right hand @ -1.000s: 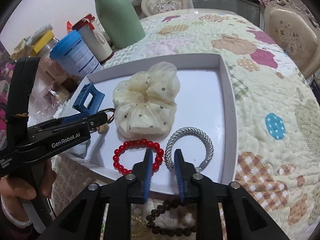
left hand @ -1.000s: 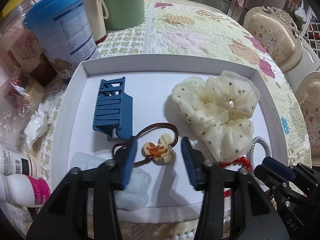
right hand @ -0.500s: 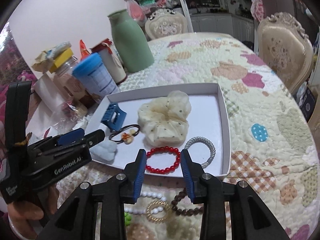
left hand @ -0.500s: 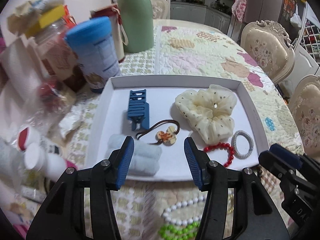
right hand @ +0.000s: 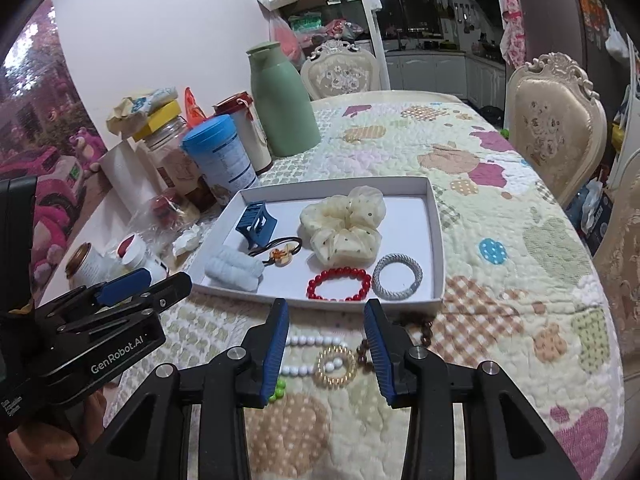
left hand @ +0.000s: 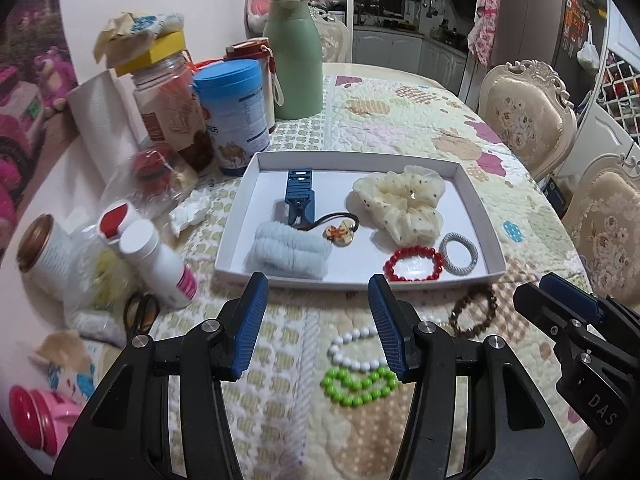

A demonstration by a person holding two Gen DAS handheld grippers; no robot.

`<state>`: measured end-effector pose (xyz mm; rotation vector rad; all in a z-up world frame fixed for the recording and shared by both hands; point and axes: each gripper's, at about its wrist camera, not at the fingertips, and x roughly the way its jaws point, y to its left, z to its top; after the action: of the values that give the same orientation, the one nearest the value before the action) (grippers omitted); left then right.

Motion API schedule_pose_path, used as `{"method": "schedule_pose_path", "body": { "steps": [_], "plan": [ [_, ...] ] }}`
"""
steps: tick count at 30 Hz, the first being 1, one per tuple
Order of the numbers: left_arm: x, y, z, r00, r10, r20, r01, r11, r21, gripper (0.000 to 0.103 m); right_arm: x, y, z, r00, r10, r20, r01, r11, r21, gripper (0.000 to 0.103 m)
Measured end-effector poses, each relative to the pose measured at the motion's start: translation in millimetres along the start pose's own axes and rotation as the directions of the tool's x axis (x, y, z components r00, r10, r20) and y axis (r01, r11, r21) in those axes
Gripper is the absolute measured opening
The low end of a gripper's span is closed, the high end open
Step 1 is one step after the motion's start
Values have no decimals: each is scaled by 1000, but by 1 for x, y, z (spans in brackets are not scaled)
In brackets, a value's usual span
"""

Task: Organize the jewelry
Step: 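Lift both open grippers out of the tray back over the remaining jewelry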

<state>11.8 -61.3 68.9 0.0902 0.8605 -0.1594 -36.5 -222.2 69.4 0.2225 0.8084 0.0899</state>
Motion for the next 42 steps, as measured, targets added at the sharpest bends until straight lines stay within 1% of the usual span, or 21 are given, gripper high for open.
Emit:
{"method": "schedule_pose_path", "body": {
  "steps": [9, 20, 27, 42],
  "plan": [
    [-38, -1, -24, 998, 25, 50, -26, 1000, 7, 52, -31, 3, -21, 1000, -6, 17, 6, 1000, -22, 38],
    [-66, -3, -40, 995, 39, 91, -39, 999, -1, 52, -56, 12, -33, 999, -7, 43, 9, 998, -57, 43],
    [-77, -3, -46, 993, 48, 105, -47, 999, -9, 52, -64, 14, -37, 999, -3, 49, 6, 998, -69, 44],
    [-84, -15, -50, 992, 52, 113, -52, 999, 2, 52, -72, 8, -41, 998, -2, 57, 6, 998, -67, 45]
  ]
}}
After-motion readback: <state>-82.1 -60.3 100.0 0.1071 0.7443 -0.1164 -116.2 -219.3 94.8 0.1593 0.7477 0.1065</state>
